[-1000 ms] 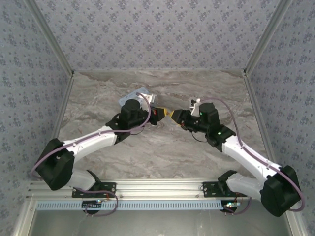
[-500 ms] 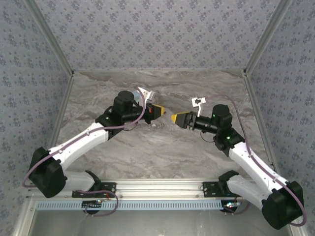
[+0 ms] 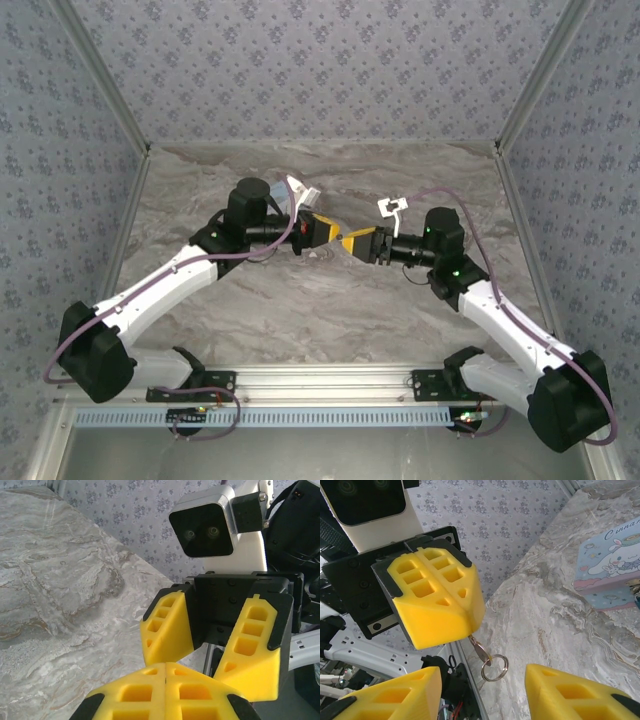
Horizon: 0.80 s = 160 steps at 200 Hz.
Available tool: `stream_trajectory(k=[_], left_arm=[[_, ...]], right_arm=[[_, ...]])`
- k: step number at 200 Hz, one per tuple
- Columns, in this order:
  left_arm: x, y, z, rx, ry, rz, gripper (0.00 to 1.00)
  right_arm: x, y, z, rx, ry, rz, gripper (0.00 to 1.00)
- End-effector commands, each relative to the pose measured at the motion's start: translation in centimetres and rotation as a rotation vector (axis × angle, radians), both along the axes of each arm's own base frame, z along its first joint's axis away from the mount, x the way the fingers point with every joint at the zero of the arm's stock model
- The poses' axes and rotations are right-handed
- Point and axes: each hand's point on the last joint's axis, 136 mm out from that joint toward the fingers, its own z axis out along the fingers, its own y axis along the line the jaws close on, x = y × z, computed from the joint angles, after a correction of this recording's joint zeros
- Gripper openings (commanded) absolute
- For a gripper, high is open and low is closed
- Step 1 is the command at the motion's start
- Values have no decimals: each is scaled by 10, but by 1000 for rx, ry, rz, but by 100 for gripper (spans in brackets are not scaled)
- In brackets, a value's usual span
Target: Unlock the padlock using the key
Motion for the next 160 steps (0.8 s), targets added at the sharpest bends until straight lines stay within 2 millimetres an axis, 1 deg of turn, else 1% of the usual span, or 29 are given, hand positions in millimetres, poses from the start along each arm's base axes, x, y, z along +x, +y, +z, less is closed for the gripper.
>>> stream_trajectory(k=[1, 40, 67, 131, 160], left_arm=[[-5, 1, 21, -35, -42, -32, 0], [-5, 0, 22, -39, -44, -35, 0], [-5, 0, 22, -39, -47, -36, 0], [-6, -1, 22, -42, -46, -45, 0], [-5, -1, 21, -40, -44, -44, 0]], right_arm=[[-2, 5, 21, 25, -75, 31, 46], [1, 6, 20, 20, -70, 13, 36], [2, 6, 19, 18, -70, 6, 32], [2, 10, 22, 19, -71, 14, 30], [2, 12, 22, 18, -69, 16, 28]])
